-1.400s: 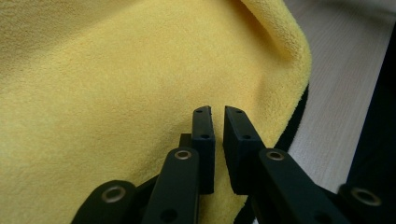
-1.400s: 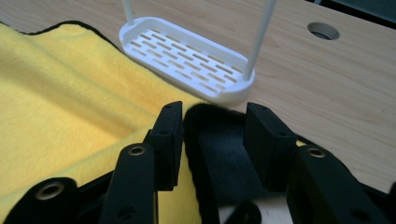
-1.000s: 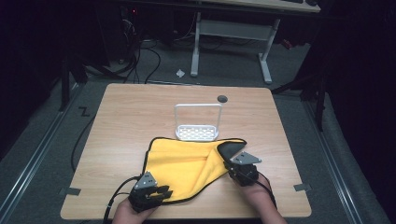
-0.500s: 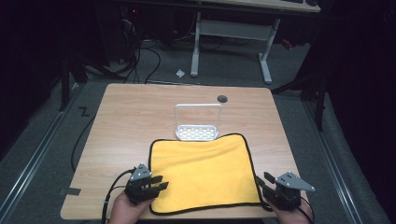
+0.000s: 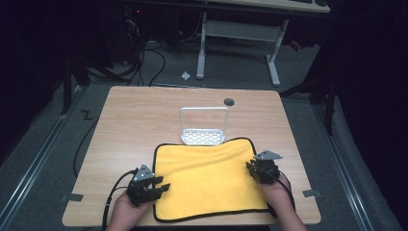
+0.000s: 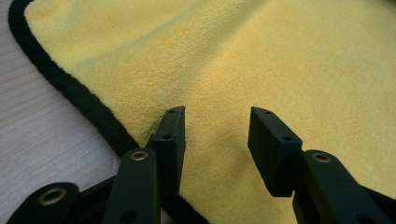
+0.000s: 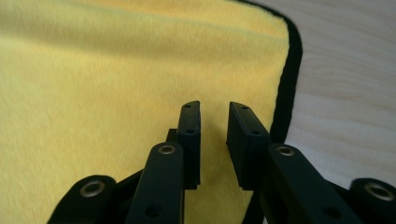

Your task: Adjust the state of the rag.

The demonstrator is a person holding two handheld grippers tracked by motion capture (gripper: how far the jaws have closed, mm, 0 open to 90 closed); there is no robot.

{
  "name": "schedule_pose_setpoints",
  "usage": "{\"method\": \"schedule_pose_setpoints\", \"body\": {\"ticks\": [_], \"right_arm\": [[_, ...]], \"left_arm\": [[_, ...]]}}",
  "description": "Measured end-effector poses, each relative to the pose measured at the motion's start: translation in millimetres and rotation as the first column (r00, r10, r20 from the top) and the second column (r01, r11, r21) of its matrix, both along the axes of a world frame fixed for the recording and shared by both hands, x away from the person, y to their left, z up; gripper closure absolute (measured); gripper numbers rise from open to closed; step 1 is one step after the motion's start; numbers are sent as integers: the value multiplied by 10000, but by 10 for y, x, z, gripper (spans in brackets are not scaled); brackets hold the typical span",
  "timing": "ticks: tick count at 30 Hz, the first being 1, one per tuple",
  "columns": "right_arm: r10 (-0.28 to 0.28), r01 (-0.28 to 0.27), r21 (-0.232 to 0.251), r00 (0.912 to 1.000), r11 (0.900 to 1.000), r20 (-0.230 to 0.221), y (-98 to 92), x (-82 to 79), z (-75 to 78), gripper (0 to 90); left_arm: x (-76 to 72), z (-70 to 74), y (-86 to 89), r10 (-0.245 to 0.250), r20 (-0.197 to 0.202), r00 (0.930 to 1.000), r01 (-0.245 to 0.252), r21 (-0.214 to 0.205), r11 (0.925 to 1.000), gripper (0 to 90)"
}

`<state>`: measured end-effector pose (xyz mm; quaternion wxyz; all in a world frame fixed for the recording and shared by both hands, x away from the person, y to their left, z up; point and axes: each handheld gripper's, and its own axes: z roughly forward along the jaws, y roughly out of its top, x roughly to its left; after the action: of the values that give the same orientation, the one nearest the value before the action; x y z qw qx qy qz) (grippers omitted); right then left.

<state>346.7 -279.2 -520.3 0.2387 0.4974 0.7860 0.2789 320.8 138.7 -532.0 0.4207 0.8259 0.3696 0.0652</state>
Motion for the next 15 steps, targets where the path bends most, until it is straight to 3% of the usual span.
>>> {"method": "schedule_pose_setpoints", "body": {"ticks": [4, 9, 15], "right_arm": [[18, -20, 386, 10000, 9993, 39, -104, -223, -23, 757], [102, -104, 481, 9999, 9988, 63, -196, -507, -27, 753], [-178, 175, 565, 9998, 9982, 58, -267, -535, -31, 731]], "left_arm": [[-69, -2, 48, -211, -217, 9995, 206, -228, 9995, 558], [-80, 8, 20, -242, -124, 9996, 242, -22, 9997, 535], [12, 5, -12, 17, -335, 9994, -26, -271, 9996, 490]]}}
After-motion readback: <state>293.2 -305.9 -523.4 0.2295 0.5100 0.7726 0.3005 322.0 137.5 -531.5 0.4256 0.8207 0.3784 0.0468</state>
